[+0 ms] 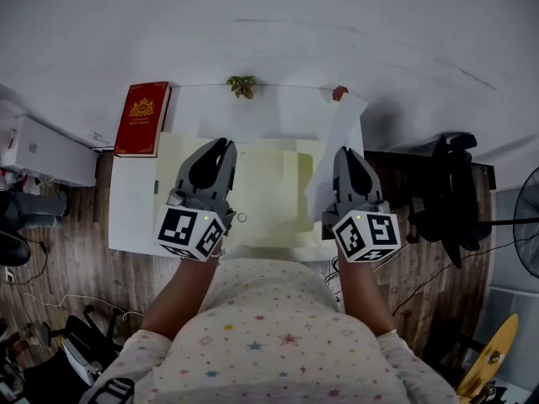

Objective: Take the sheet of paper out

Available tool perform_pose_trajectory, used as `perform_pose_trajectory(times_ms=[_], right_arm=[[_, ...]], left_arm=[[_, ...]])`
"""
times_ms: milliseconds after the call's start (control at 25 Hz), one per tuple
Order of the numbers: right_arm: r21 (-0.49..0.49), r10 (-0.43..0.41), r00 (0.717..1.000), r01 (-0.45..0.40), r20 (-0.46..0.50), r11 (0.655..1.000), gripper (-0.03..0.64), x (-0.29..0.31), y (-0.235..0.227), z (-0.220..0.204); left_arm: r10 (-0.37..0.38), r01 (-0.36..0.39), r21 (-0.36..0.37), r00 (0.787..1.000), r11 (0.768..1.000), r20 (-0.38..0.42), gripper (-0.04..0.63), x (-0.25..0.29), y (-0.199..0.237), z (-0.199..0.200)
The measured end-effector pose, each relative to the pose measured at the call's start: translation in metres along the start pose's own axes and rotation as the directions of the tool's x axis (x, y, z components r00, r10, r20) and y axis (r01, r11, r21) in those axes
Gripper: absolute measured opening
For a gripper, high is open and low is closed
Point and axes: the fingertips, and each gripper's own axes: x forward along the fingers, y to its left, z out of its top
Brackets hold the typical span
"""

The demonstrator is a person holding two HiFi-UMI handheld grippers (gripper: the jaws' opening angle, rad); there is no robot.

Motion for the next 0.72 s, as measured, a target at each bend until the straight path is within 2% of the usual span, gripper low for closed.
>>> perform_pose_trajectory(times_ms=[720], right_arm=[[0.007, -0.007, 1.0, 0.007, 0.008, 1.0, 0.005, -0.008, 0.0009, 0.0001]], left_arm=[[-0.004, 0.004, -0.008, 1.0, 1.0, 0.001, 0.051, -0.0038, -0.003, -0.0031]])
